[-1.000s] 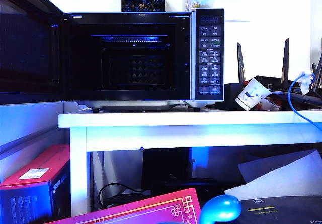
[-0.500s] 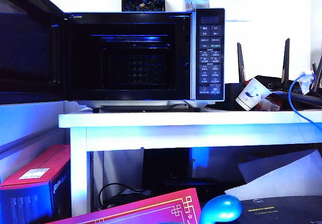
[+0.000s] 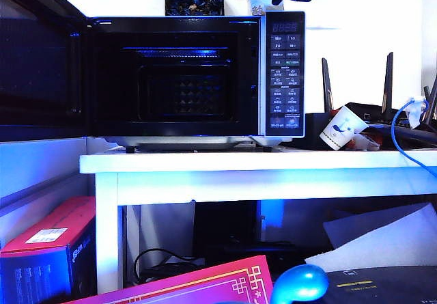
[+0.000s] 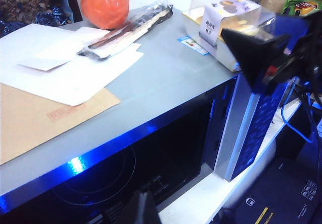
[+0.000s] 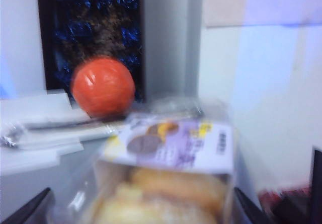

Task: Open the microwave door, place the box of snacks from the top of the microwave inside, then close the microwave door.

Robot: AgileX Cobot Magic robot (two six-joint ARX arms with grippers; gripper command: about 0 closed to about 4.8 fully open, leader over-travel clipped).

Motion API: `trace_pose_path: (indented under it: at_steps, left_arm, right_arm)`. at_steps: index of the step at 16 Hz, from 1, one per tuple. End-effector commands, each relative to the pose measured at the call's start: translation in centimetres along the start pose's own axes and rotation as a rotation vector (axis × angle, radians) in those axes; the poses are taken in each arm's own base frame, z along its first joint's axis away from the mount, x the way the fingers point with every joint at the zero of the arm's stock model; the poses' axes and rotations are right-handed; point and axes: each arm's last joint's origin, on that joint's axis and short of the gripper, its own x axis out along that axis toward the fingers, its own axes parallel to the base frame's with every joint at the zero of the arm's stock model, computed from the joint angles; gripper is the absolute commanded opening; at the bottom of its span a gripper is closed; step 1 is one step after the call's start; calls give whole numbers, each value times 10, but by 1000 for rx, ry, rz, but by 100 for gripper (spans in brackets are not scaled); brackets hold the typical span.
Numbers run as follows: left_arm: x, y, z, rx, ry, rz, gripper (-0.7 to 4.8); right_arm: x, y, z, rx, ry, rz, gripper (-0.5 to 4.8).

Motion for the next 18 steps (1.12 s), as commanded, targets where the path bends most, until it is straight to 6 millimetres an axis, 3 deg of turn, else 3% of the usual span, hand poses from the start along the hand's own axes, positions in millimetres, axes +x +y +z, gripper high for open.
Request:
trace_pose_path:
  at_steps: [1, 6, 7, 9, 13, 18]
  left_arm:
    - [-3, -1, 5, 19, -23, -3, -6]
    - [-3, -1, 4, 19, -23, -3, -6]
    - [-3, -1, 4, 19, -22, -4, -6]
    - [-3, -1, 4, 16, -18, -4, -6]
    - [-3, -1, 4, 15, -15, -4, -6]
    - [-3, -1, 3, 11, -8, -6, -6]
  right_arm:
    - [2, -3, -12, -31, 85, -28, 479]
    - [2, -4, -12, -32, 86, -32, 476]
    - [2, -4, -12, -32, 87, -32, 402]
    - [2, -4, -12, -38, 87, -32, 339]
    - [0, -5, -7, -51, 78, -32, 335]
    - [-18, -11, 35, -40, 2, -27, 335]
